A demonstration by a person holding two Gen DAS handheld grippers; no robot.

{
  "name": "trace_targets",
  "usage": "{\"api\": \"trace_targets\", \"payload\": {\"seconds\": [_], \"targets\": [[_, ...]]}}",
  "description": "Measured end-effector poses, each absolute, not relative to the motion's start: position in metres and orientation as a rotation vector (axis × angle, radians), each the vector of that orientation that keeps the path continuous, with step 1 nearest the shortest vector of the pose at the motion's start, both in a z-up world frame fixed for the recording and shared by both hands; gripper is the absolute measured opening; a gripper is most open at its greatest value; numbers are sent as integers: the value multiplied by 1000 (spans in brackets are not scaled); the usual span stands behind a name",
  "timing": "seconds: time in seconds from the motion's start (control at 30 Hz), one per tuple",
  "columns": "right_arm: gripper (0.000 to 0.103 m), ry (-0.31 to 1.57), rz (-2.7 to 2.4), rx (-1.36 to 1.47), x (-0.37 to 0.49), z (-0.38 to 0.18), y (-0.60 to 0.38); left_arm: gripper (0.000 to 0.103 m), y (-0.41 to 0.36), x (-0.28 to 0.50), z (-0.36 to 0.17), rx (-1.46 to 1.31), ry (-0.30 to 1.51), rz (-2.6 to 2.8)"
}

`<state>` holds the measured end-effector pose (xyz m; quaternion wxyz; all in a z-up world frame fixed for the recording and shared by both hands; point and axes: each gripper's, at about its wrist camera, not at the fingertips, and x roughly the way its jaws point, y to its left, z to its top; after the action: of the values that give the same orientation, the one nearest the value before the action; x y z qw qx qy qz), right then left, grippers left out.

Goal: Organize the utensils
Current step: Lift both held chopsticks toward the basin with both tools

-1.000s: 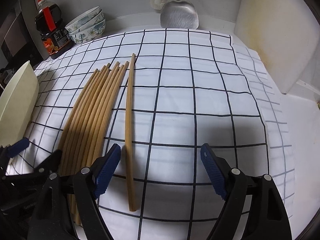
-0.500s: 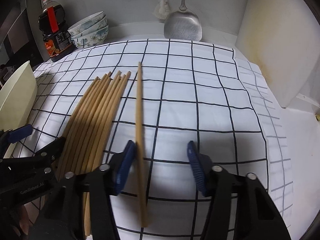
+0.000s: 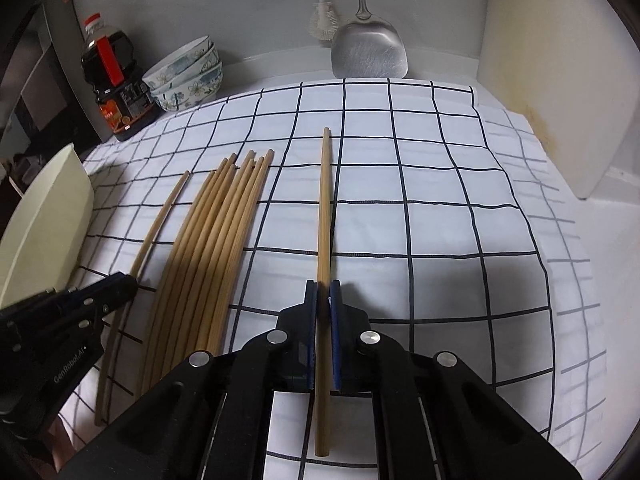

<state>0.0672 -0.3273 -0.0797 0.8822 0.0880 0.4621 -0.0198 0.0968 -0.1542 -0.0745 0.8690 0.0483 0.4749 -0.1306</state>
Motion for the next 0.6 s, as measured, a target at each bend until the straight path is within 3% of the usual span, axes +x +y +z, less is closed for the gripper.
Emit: {"api": "trace_targets", "payload": {"seconds": [0.6], "targets": [[6,812,67,271,43,-19,-304,7,-90,42,12,-11,804,-339]]}}
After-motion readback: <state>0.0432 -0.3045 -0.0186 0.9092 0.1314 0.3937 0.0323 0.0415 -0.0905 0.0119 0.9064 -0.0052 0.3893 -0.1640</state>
